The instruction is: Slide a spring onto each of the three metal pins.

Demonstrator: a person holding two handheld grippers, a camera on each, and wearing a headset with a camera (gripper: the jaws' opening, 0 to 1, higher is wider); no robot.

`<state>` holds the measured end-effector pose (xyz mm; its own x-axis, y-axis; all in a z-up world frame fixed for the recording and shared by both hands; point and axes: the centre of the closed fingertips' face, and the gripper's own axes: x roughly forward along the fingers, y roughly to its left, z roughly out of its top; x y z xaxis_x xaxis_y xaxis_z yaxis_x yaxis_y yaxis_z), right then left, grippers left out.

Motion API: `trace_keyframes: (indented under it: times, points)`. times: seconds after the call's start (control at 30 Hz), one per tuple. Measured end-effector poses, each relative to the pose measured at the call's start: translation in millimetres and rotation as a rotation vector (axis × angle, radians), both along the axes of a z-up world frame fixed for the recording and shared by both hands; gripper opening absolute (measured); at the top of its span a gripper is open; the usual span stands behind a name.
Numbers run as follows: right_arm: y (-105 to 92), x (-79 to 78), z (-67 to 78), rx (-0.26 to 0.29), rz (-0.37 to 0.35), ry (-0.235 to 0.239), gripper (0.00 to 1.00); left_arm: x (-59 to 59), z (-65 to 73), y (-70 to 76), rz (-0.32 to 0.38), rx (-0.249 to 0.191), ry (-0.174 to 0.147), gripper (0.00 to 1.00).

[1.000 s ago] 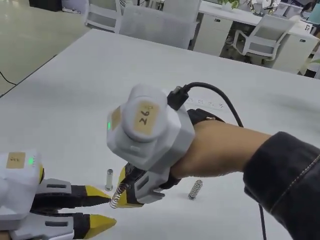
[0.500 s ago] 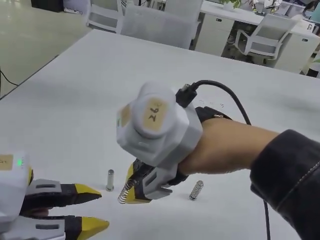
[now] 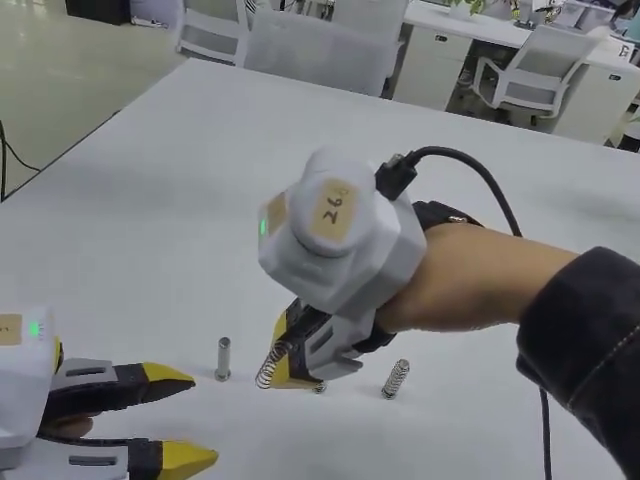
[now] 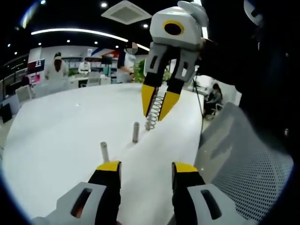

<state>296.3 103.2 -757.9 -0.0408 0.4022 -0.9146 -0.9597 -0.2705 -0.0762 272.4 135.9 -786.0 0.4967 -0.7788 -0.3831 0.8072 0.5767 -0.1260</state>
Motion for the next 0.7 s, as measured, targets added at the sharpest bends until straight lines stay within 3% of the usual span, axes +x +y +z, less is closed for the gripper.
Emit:
trace_keyframes:
  times: [0.7]
  points:
    - [-13.3,24.8,11.5,0.007,-0.059,-0.038,0.08,3.6,-1.8,2.9,0.034,0.003,-0.009,0.47]
